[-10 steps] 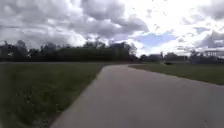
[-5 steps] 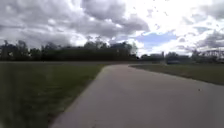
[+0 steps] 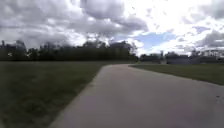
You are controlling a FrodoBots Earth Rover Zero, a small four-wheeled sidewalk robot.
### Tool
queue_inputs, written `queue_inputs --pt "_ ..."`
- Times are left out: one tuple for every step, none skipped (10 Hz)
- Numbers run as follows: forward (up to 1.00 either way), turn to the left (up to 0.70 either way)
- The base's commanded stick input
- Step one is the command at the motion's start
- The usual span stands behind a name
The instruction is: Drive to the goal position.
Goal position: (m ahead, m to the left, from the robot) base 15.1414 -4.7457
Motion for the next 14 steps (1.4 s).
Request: queue_inputs --pt "1.00 0.00" --pt "1.00 0.00" --pt "1.00 0.00" --pt "1.00 0.00" --pt "1.00 0.00" --pt "1.00 -0.08" --pt "1.00 -0.16" --pt "1.00 -0.15" --pt "1.00 -0.06" --pt "1.00 0.00" --pt "1.00 0.00" --pt "1.00 0.00" --pt "1.00 0.00" --pt "1.00 0.00"
